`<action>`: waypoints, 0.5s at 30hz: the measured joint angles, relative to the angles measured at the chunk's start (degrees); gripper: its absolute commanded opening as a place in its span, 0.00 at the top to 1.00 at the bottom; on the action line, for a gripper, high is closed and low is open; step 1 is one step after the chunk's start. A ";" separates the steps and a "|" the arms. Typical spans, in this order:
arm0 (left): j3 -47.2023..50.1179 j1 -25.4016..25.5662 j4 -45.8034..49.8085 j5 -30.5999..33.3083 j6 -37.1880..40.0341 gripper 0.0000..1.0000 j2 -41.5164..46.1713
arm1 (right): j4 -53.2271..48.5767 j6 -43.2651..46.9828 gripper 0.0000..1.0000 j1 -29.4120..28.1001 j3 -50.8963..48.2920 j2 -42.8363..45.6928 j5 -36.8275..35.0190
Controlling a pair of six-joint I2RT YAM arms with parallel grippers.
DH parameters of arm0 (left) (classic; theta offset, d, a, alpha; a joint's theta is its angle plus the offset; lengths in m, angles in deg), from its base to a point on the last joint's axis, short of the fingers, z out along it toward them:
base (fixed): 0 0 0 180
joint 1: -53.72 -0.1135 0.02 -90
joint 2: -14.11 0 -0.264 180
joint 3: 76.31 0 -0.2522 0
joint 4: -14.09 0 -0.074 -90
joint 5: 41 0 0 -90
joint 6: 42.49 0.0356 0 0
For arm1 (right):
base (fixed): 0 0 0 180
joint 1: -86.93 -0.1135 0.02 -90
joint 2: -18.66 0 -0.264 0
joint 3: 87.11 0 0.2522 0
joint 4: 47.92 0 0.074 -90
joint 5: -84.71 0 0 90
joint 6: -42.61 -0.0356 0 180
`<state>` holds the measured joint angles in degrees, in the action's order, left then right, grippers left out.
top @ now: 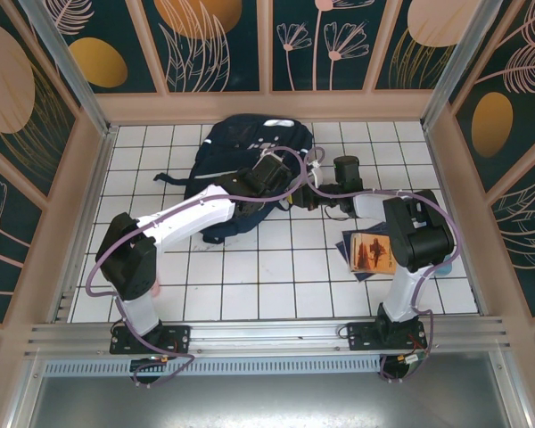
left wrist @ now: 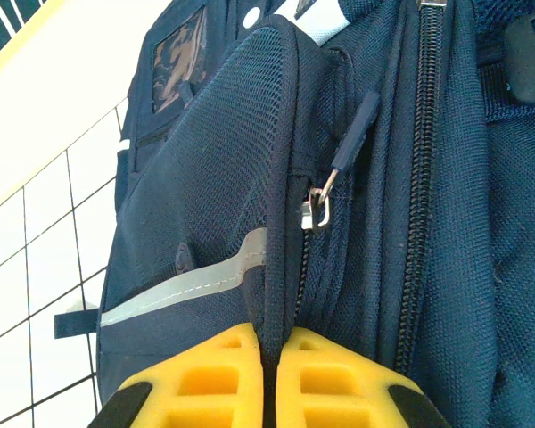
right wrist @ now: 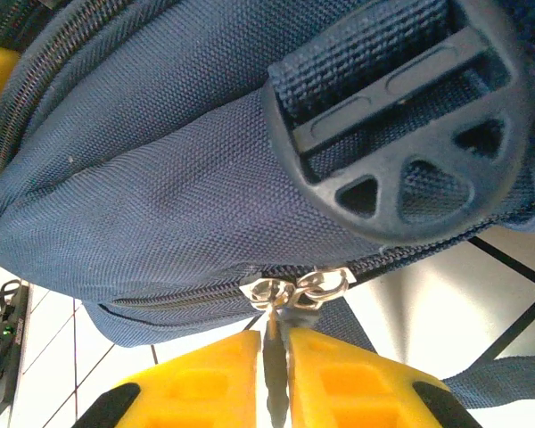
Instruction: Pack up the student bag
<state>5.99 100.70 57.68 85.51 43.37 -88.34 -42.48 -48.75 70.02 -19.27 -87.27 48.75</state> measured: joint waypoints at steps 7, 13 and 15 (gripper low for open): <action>0.00 0.00 0.00 -0.04 0.00 1.00 0.00 | -0.61 0.46 0.98 0.00 -1.14 1.79 -2.58; -0.04 0.00 -0.02 -0.24 -0.31 1.00 0.00 | -0.74 1.01 1.00 -1.86 -4.83 7.28 -7.54; -0.13 0.00 -0.02 -0.48 -0.48 1.00 0.00 | -0.28 0.83 1.00 -3.65 -6.80 9.22 -9.53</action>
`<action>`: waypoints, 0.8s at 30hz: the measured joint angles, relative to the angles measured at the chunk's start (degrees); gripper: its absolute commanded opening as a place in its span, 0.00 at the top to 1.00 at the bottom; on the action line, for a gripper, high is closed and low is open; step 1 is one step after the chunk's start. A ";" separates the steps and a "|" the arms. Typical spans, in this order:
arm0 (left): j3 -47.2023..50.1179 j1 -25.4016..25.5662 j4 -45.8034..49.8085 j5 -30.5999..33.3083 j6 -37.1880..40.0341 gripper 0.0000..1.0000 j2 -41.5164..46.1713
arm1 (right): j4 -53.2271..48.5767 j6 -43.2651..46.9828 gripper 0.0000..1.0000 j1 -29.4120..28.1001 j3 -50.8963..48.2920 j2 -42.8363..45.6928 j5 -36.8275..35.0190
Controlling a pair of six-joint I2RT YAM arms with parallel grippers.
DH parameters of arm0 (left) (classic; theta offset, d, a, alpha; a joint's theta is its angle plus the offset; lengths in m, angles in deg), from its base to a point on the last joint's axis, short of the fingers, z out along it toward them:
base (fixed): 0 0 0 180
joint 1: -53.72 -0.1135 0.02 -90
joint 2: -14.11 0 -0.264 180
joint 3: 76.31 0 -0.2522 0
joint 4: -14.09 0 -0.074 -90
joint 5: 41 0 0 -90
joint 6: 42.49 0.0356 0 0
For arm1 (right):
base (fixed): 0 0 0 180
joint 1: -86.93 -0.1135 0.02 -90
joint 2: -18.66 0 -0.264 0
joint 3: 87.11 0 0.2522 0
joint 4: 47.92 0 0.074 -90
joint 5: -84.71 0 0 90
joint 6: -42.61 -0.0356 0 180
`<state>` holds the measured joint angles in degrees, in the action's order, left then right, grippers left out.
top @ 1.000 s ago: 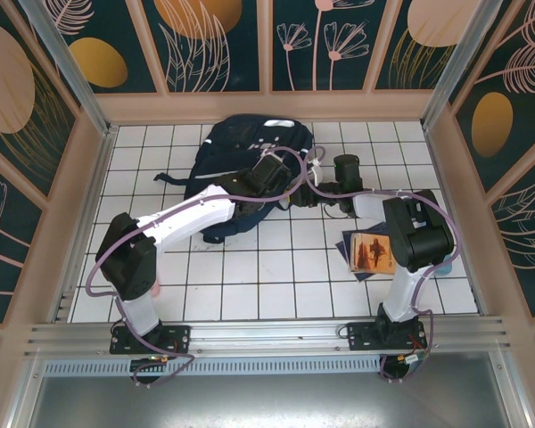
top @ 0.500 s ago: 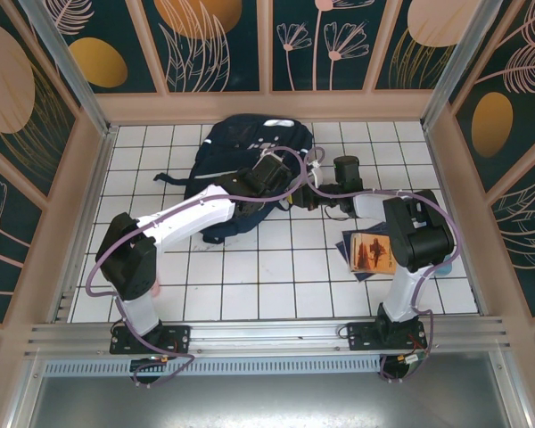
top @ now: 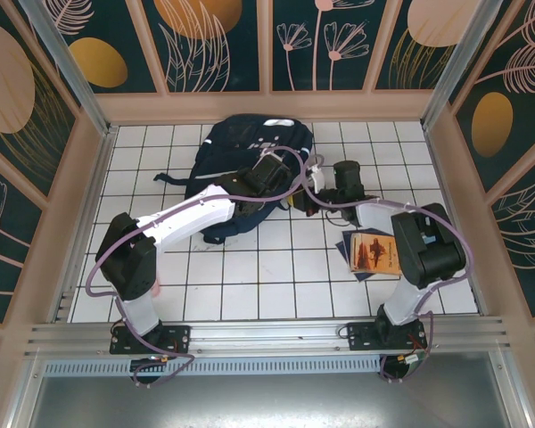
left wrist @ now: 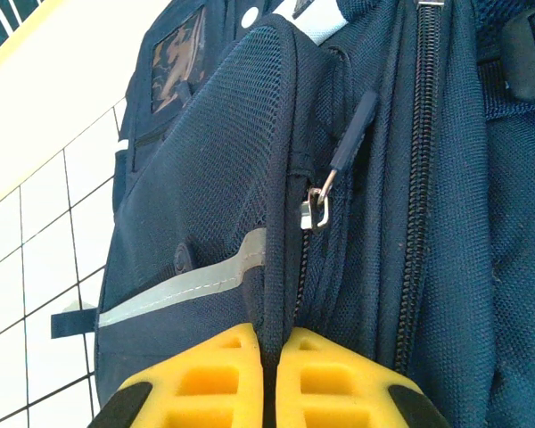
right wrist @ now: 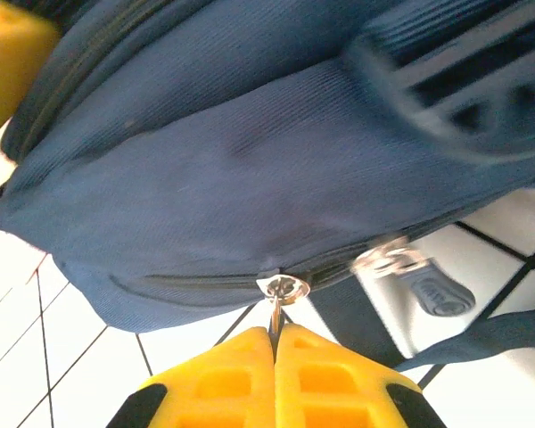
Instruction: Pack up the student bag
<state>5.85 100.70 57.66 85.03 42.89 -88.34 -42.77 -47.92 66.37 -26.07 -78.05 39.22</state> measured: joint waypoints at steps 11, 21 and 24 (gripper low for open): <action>-4.24 -0.59 0.37 -9.31 -2.62 1.00 -0.37 | 12.83 -6.05 1.00 -14.10 -14.82 11.37 -13.49; -4.33 -1.79 -2.58 -18.29 -4.22 0.45 1.38 | 13.18 -13.11 1.00 -2.93 -20.33 17.59 -16.04; -2.86 -3.85 -2.78 -18.71 -2.60 0.35 3.82 | 10.40 -13.57 1.00 -0.72 -18.86 17.05 -16.44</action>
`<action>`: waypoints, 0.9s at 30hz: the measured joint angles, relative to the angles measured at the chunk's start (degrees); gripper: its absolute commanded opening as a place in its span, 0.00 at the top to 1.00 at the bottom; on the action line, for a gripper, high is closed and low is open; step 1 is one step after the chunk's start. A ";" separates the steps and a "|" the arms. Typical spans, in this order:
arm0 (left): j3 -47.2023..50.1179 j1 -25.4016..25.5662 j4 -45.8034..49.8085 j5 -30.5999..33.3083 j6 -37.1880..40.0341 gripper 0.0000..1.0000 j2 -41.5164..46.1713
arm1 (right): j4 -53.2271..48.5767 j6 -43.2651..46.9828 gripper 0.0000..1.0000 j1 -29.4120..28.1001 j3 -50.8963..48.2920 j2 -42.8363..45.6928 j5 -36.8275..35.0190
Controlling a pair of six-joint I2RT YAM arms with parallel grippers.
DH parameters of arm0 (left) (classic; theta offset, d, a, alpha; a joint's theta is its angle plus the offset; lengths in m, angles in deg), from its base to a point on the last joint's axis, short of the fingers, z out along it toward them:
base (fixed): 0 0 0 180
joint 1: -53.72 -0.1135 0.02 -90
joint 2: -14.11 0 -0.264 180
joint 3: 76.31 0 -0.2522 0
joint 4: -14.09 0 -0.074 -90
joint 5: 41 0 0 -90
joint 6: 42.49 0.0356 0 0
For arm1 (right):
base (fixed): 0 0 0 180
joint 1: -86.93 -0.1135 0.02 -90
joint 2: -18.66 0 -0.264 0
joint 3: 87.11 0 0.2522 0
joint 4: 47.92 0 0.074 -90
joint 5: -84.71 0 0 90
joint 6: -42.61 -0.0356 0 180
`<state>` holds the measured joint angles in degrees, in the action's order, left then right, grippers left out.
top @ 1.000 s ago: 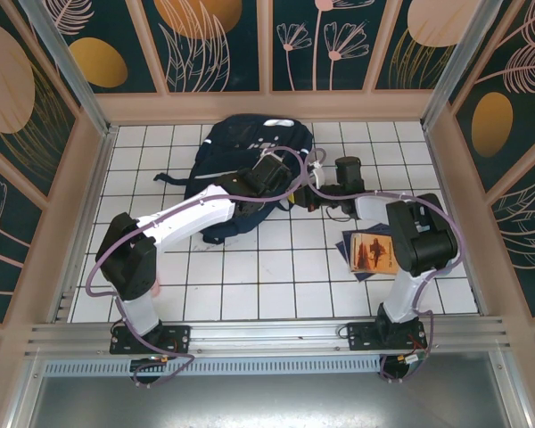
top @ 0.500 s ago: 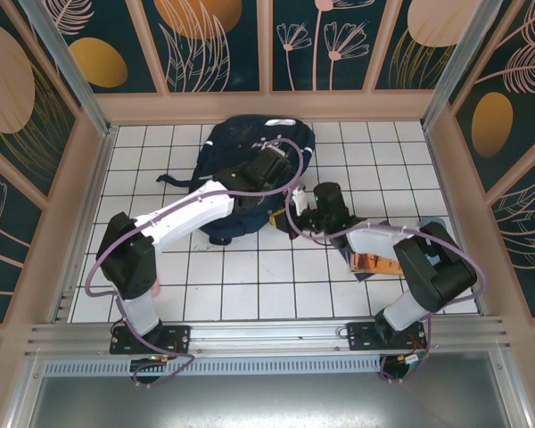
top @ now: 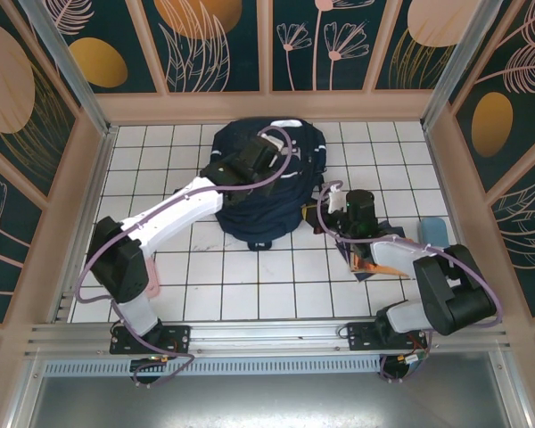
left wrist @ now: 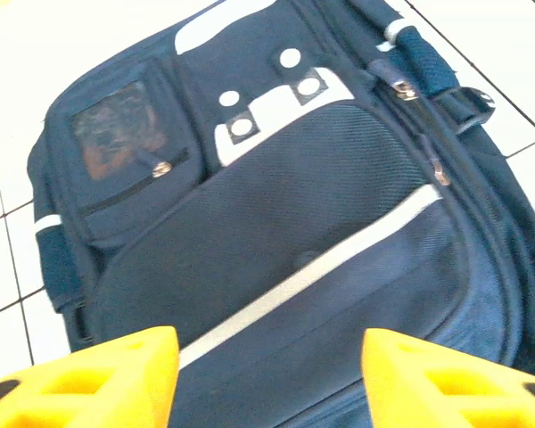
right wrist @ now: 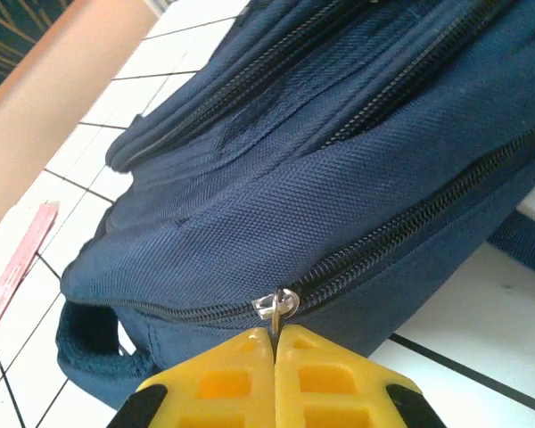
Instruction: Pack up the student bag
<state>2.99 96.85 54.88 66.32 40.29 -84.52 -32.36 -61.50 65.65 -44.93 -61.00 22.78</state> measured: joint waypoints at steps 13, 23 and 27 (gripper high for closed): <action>3.08 -1.22 1.22 -8.35 15.37 0.33 -4.76 | -3.98 0.02 1.00 2.60 4.13 -5.22 0.87; -2.01 -1.25 4.92 -10.64 21.33 0.59 -12.52 | -5.25 0.02 1.00 2.60 5.07 -5.27 1.55; -3.26 -1.25 4.92 -10.40 21.62 0.58 -13.25 | -5.40 0.02 1.00 2.78 5.07 -5.27 1.53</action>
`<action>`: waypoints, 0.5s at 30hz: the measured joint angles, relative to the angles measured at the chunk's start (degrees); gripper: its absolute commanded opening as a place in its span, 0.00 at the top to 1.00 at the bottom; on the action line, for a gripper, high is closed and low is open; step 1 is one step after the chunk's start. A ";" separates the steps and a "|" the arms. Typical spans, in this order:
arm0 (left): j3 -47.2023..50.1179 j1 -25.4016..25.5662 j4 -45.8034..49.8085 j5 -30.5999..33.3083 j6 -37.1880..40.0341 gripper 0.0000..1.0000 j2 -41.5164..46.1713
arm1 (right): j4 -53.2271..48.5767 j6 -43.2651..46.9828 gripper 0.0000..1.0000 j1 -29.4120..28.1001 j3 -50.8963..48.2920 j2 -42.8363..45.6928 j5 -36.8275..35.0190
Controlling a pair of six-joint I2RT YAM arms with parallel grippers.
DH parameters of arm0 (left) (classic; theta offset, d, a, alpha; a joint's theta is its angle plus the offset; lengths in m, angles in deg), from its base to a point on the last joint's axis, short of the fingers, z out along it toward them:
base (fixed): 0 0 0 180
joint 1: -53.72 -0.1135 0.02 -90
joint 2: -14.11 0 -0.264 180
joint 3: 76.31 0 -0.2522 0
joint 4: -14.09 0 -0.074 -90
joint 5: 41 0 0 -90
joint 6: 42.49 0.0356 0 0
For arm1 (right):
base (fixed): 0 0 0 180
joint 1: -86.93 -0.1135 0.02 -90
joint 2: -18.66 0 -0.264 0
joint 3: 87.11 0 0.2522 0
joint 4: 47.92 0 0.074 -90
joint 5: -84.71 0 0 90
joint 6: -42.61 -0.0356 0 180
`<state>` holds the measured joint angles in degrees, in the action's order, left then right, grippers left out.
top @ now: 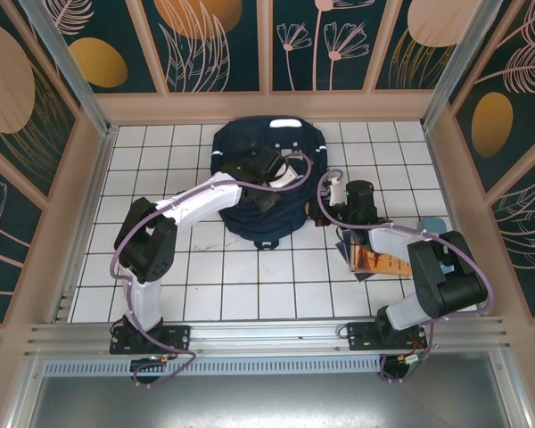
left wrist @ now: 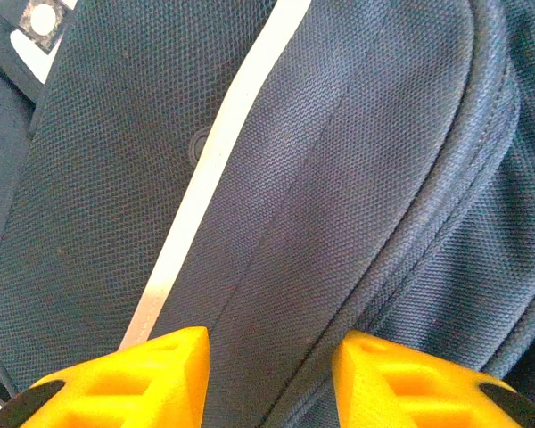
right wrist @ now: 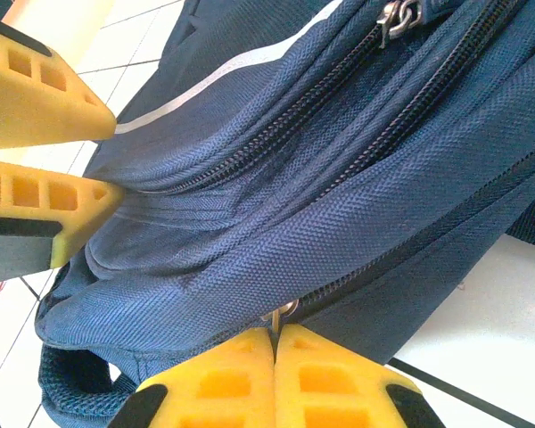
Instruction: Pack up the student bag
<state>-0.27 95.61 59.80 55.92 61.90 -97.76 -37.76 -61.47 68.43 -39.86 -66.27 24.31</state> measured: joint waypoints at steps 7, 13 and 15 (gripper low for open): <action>-3.21 0.00 1.90 -1.79 1.42 0.52 -2.78 | -0.39 0.00 1.00 0.09 0.00 0.00 0.00; -3.37 0.04 2.78 -2.40 1.99 0.71 -4.35 | -1.07 0.00 1.00 0.09 0.04 0.00 -0.02; -3.37 0.07 2.75 -2.40 2.21 0.81 -4.37 | -1.36 0.02 1.00 0.09 0.28 0.00 -0.02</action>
<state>-3.63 95.67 62.55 53.51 64.11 -102.13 -39.11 -61.45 68.51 -39.57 -66.27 24.29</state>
